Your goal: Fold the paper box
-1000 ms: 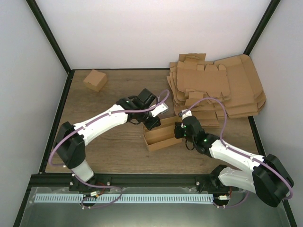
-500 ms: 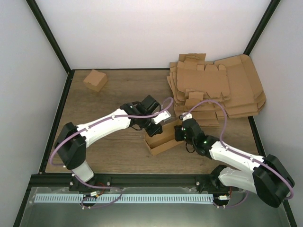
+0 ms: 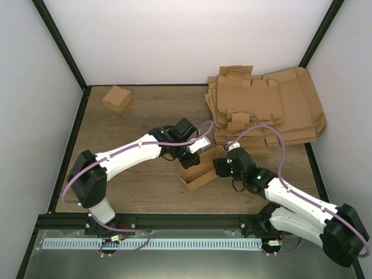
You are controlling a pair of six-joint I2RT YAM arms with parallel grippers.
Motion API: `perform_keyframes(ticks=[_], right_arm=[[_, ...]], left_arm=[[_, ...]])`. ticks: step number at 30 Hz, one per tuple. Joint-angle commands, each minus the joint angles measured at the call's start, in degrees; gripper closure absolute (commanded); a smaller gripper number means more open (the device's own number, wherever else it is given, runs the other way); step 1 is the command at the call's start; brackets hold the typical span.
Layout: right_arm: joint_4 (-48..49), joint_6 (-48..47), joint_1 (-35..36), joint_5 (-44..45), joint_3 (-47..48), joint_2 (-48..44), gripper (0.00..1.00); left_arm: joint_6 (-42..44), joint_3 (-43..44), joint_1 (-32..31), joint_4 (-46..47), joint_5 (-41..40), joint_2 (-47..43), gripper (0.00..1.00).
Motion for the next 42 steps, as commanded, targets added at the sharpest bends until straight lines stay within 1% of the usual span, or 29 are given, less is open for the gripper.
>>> perform_keyframes(ticks=[1,3,6,12,18,20,22,24,26,28,31,33,35,40,42], right_arm=[[-5.5,4.1,0.4,-3.7,3.7,-2.0,0.36],[-7.1,6.0,0.4,-5.7,4.6,-2.2,0.32],[-9.8,8.5,0.4,-8.2,6.0,-1.9,0.3],[-16.2,11.6,0.5,-10.2,8.3,-1.7,0.31],[-18.0,12.6,0.4,-12.9,8.4,-3.4,0.34],[-19.1,13.2,0.4,-12.4,8.8,-3.7,0.34],[-20.7,14.6,0.4,-10.2,9.4,-4.0,0.34],[-22.5,16.5,0.4,-7.8,10.3,-3.6,0.29],[-23.2,17.0,0.4,-8.3,10.6,-2.8,0.28],[-23.1,17.7,0.4,-10.6,10.2,-2.3,0.32],[-21.3,18.9,0.4,-14.9,7.8,-3.0,0.43],[-19.3,19.3,0.4,-17.3,6.1,-4.1,0.46],[-18.8,19.3,0.4,-18.8,5.1,-4.9,0.5],[-19.1,18.3,0.4,-21.9,4.2,-4.9,0.62],[-18.7,18.1,0.4,-22.7,3.5,-4.6,0.69]], left_arm=[[-0.5,0.2,-0.3,0.3,0.0,0.8,0.9],[-0.8,0.1,-0.4,0.2,0.0,0.8,0.9],[-0.9,0.0,-0.5,0.2,-0.2,0.8,0.9],[-1.1,0.1,-0.6,0.1,-0.7,0.9,0.9],[-1.4,0.9,-0.6,-0.4,-1.5,1.9,0.9],[-1.4,1.1,-0.6,-0.5,-1.6,2.0,0.9],[-1.4,1.0,-0.6,-0.5,-1.6,2.0,0.9],[-1.2,1.2,-0.6,-0.6,-1.7,2.0,0.9],[-1.2,1.2,-0.6,-0.6,-1.8,2.1,0.9],[-1.2,1.3,-0.6,-0.6,-1.8,2.1,0.9],[-1.2,1.5,-0.6,-0.7,-1.9,2.2,0.9],[-1.2,1.5,-0.6,-0.6,-1.9,2.2,0.9],[-1.3,1.5,-0.6,-0.6,-1.7,2.3,0.9],[-1.3,1.7,-0.6,-0.7,-1.5,2.2,0.9],[-1.3,1.8,-0.6,-0.8,-1.5,2.3,0.9]])
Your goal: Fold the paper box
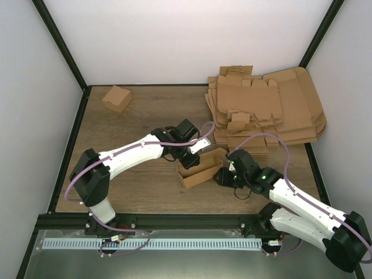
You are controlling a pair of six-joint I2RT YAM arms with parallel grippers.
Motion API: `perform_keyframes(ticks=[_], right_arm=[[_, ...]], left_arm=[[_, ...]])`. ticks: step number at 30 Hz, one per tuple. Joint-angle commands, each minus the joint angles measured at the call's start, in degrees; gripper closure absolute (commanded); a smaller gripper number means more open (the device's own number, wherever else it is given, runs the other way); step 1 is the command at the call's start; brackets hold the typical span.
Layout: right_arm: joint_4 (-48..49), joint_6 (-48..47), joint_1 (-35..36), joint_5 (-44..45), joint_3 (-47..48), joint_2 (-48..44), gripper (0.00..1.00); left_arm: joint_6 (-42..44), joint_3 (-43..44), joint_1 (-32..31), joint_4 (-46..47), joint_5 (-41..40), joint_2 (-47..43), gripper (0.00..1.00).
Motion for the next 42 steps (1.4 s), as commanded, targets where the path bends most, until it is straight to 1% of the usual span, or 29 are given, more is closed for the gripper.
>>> perform_keyframes(ticks=[1,4,7,10,16,19,26,29,35,42], right_arm=[[1.4,0.2,0.4,-3.7,-1.2,-0.4,0.72],[5.2,0.8,0.4,-4.8,-4.2,-0.4,0.8],[11.0,2.4,0.4,-6.1,-7.9,-0.2,0.83],[16.8,4.2,0.4,-6.5,-10.5,0.3,0.89],[28.3,6.9,0.4,-7.3,-13.7,0.8,0.93],[32.6,7.2,0.4,-7.4,-14.0,1.8,0.94],[35.6,5.6,0.4,-7.2,-11.5,6.7,0.95],[35.5,5.0,0.4,-6.3,-10.7,7.1,0.95],[37.9,3.8,0.4,-6.1,-10.6,8.2,0.95],[42.7,2.3,0.4,-6.1,-9.2,14.7,0.95]], left_arm=[[0.0,1.8,-0.2,-0.6,0.2,0.8,0.89],[0.0,1.9,-0.3,-0.5,0.5,0.8,0.9],[-0.1,1.9,-0.3,-0.6,0.7,0.8,0.9],[-0.2,1.7,-0.3,-0.6,0.7,0.6,0.89],[-0.7,0.9,-0.3,0.2,2.7,0.2,0.89],[-1.2,0.8,-0.3,0.8,4.9,-0.1,0.89],[-2.5,0.4,-0.4,2.3,10.9,-0.8,0.89],[-2.5,0.0,-0.4,2.2,11.2,-0.7,0.89],[-2.1,-0.3,-0.8,1.1,9.4,-0.8,0.86],[-1.3,-0.5,-1.1,-0.7,4.2,-0.5,0.86]])
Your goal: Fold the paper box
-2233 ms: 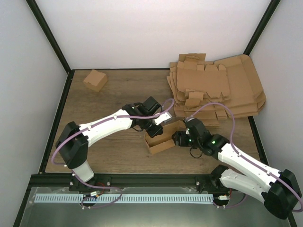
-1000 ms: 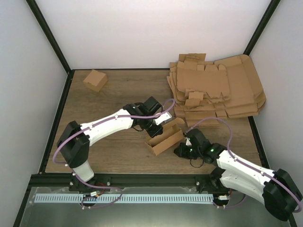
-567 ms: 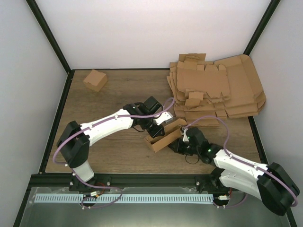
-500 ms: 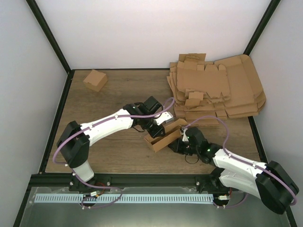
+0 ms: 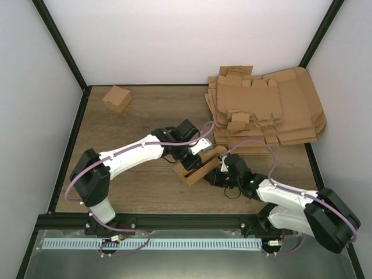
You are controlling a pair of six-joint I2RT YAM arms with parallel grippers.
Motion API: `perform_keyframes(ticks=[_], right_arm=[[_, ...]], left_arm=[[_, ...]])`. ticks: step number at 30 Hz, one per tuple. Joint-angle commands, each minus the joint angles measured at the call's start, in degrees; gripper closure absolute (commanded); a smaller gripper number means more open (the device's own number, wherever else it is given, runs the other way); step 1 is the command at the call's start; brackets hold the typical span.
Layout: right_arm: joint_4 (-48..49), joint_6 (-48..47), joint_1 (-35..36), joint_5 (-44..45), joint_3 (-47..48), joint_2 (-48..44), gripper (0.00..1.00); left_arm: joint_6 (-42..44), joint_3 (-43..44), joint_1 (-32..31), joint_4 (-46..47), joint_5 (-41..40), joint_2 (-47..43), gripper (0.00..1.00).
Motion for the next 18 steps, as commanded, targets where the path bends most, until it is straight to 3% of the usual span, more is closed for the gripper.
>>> perform_keyframes(ticks=[1,7,15,18], right_arm=[[6.9,-2.0,0.4,0.8,4.5,4.1,0.95],[11.4,-2.8,0.4,1.5,5.8,12.7,0.96],[14.8,-2.5,0.3,2.3,5.5,18.7,0.98],[13.8,-3.0,0.4,2.7,5.6,19.3,0.98]], left_arm=[[0.9,-0.8,-1.0,-0.7,-2.3,-0.5,0.86],[-0.2,-2.9,-1.6,0.6,-9.9,0.7,0.83],[-2.6,-5.7,-2.4,3.9,-11.2,1.3,0.74],[-3.7,-5.6,-2.4,4.4,-10.5,0.5,0.66]])
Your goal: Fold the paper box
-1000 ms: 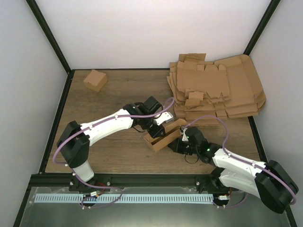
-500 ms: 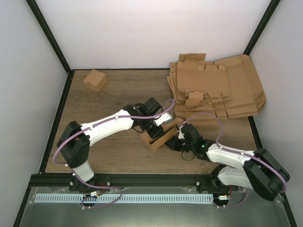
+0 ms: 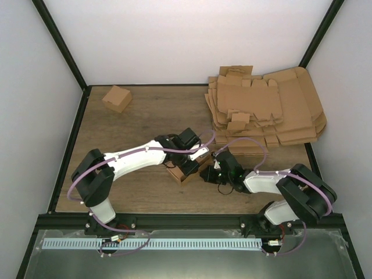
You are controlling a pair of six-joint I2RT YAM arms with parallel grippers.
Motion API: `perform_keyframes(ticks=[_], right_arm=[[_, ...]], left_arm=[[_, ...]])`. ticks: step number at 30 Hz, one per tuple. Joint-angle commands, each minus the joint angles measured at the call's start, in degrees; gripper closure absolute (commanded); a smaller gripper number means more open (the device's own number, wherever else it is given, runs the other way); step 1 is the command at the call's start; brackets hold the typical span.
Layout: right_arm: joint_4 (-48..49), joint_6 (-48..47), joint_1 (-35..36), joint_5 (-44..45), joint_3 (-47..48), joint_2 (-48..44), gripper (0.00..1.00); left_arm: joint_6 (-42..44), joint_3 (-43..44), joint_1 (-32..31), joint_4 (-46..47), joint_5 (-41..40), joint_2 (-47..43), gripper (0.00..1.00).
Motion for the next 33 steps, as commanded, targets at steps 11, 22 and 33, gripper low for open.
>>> perform_keyframes(ticks=[11,22,33], right_arm=[[-1.3,-3.8,0.4,5.5,1.0,-1.3,0.98],[0.3,-4.2,0.4,5.6,0.5,-1.7,0.98],[6.8,-3.3,0.4,4.8,-3.4,-4.7,0.98]], left_arm=[[-6.4,2.7,0.1,2.4,2.6,-3.9,0.4],[-11.6,1.2,9.6,4.6,6.9,-9.6,0.33],[-14.3,-7.4,24.4,12.8,7.7,-6.5,0.3]])
